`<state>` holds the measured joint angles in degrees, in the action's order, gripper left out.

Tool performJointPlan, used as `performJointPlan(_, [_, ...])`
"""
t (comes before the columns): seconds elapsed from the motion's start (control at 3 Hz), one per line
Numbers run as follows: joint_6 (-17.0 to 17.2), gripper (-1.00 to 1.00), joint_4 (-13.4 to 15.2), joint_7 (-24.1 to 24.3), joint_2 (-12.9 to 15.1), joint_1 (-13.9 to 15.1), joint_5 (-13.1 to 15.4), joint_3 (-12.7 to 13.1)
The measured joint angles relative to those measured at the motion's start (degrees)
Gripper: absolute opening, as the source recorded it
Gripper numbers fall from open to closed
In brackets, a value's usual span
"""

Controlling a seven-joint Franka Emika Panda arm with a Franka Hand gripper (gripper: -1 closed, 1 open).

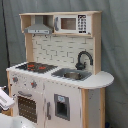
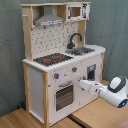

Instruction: Play with the kitchen

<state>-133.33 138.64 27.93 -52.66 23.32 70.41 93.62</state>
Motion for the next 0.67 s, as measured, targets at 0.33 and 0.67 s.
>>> performJointPlan(0.33, [-1.5,1.0,2.4,-4.8,0.0,-2.4,0.0,-1.9])
performJointPlan(0.67, [-3.2,1.0,4.6,-9.9,0.0,-4.7,0.5,-4.7])
